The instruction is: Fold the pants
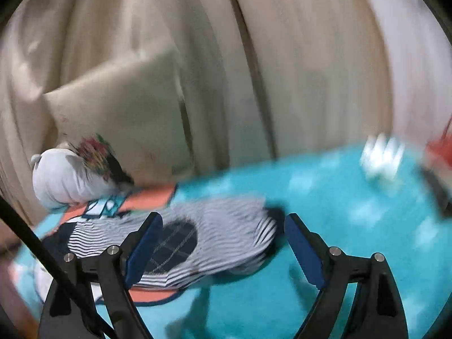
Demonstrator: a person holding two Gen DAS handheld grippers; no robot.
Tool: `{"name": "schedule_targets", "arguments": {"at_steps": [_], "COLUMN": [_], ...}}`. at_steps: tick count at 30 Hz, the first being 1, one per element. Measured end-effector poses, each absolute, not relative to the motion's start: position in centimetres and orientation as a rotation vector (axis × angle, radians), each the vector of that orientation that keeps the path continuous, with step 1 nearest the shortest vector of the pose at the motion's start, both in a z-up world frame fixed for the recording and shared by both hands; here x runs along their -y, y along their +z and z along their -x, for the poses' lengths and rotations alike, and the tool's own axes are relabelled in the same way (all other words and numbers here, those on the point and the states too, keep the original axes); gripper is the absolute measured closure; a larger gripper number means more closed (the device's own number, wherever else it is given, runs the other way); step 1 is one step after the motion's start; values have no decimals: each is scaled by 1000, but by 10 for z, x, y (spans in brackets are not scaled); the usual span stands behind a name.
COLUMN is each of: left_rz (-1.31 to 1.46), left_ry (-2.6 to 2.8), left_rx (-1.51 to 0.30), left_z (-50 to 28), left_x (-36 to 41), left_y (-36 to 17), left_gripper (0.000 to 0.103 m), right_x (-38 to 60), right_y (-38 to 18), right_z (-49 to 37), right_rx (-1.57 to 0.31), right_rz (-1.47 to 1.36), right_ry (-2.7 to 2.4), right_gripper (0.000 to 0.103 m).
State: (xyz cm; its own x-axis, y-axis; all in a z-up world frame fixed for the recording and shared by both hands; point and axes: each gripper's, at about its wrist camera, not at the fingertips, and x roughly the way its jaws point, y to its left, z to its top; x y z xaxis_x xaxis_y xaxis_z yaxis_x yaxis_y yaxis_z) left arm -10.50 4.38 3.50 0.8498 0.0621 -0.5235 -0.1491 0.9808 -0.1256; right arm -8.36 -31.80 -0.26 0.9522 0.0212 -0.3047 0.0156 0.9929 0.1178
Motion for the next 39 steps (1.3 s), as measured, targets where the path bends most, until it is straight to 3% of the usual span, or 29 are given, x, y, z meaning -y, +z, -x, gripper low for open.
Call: {"name": "schedule_targets", "arguments": {"at_steps": [2,6,8,13,24,27,28,29,31,35,39], "left_rz": [148,176,220,399,489,487,482,476,463,473,485], "left_ry": [99,25,-10,-105,-123,-120,-108,-100,-103,-114,-133], "left_rx": [-588,-651,-665,-807,-882,-928,-951,-962,-977,-932,-885], "left_z": [100,83,81,50,14,1,-2,-4,-5,5,13], "left_x": [-58,-62,-57,-47,-54,-51,-48,-46,-42,-42,-44], "left_y": [39,38,27,-19,-32,-34,-35,-36,-36,-27,-12], "left_gripper": [16,16,16,16,17,37,55,75,93,94,94], "right_x": [316,333,347,363,354,349,347,346,347,353,348], "right_y": [14,17,8,-18,-37,-40,-41,-42,-46,-47,-34], "right_z": [93,62,54,43,14,6,3,0,-5,-2,8], "right_rx": [-318,-574,-618,-684,-740,-746,-750,-752,-764,-758,-736], "right_rz": [-66,-100,-146,-297,-366,-359,-355,-357,-372,-388,-339], "right_ry": [101,256,267,284,269,246,235,227,213,232,252], "right_gripper": [11,11,18,27,28,35,40,53,73,88,91]}}
